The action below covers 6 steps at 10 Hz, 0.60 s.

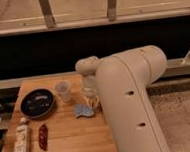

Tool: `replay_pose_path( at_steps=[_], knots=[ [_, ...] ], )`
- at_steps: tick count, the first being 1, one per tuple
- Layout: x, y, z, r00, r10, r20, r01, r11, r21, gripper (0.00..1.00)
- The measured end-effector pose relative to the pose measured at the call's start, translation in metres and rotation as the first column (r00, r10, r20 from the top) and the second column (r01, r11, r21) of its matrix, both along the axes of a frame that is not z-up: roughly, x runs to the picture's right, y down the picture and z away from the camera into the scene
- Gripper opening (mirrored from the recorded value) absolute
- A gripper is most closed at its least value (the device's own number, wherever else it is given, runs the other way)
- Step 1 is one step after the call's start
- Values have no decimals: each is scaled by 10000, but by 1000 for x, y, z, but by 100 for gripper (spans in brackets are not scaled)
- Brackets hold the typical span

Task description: Wipe the white sponge on the table

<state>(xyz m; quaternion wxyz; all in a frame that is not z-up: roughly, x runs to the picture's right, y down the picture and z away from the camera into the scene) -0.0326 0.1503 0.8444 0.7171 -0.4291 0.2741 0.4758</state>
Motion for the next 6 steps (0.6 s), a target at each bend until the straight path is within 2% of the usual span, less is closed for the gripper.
replay_pose_path(
  at_steps=[1,3,4,6],
  knots=[
    [-8,-6,2,9997,-89,221,88,10000,25,0],
    [-27,-4,1,9951,-300,938,298,9996,30,0],
    [-41,6,-6,9890,-461,1403,463,9989,23,0],
    [-59,25,-21,9780,-705,1962,706,9975,63,0]
  ],
)
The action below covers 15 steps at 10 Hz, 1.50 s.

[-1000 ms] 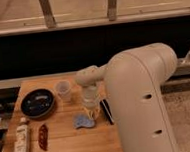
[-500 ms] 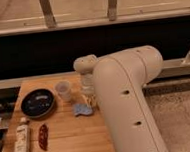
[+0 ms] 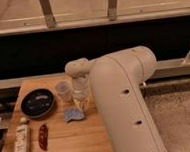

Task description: Wipe the white sponge on the table

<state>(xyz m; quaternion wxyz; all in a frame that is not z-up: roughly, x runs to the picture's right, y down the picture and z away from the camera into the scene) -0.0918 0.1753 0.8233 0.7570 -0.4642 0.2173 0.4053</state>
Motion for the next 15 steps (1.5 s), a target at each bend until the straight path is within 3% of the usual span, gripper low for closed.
replay_pose_path(
  at_steps=[3,7,11,15],
  knots=[
    [-10,26,-25,9997,-151,213,149,9998,91,0],
    [38,38,-28,9971,469,-598,-470,9989,-2,0],
    [58,18,-6,9896,884,-1136,-893,9960,-24,0],
    [32,-16,10,9946,761,-707,-750,9970,182,0]
  ],
)
